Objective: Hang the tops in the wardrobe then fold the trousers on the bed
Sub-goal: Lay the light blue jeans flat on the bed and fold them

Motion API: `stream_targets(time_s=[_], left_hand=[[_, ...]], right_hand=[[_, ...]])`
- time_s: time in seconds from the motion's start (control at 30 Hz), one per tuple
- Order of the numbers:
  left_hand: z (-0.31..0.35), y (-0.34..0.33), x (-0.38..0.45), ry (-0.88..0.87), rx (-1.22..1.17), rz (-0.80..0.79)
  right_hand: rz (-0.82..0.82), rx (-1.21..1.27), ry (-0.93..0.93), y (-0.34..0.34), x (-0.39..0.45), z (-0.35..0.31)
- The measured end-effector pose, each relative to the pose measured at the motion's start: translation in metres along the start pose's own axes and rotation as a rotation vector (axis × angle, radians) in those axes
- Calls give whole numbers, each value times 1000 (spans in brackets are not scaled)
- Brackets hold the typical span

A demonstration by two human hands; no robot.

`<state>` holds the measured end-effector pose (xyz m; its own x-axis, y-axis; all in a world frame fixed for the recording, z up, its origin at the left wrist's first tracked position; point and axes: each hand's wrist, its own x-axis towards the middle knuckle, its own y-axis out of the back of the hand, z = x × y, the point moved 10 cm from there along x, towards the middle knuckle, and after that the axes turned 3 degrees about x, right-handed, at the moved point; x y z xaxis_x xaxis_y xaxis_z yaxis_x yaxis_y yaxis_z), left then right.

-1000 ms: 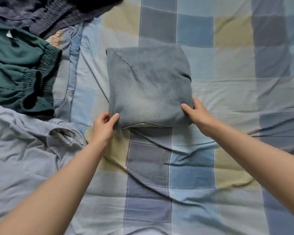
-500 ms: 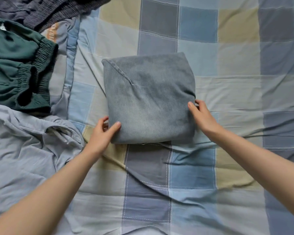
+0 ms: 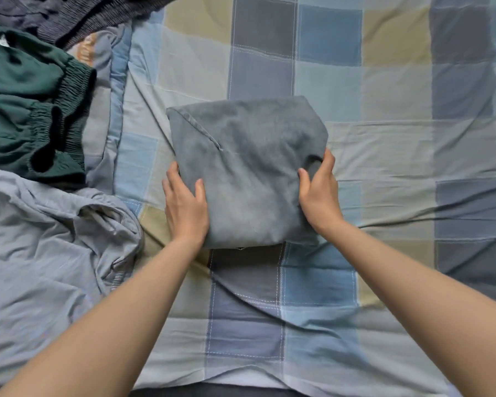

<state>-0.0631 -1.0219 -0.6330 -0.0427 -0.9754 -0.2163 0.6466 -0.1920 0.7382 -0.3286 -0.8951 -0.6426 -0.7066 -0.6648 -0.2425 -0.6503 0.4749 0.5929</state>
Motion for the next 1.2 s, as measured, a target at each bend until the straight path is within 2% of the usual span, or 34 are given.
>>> stream_targets(time_s=[0.37, 0.6, 0.77, 0.93, 1.03, 1.2], left_hand=[[51, 106, -114, -187, -70, -73], [118, 204, -179, -388, -99, -166], [164, 264, -234, -540, -158, -257], [215, 321, -312, -696, -173, -388], [237, 335, -363, -775, -179, -517], [263, 330, -467, -931, -106, -708]], right_hand=[[6, -11, -67, 89, -143, -60], [165, 47, -118, 178, -262, -132], [317, 91, -180, 241, -358, -169], [595, 150, -309, 302, -481, -186], [780, 184, -345, 335, -558, -193], [993, 191, -507, 372, -691, -180]])
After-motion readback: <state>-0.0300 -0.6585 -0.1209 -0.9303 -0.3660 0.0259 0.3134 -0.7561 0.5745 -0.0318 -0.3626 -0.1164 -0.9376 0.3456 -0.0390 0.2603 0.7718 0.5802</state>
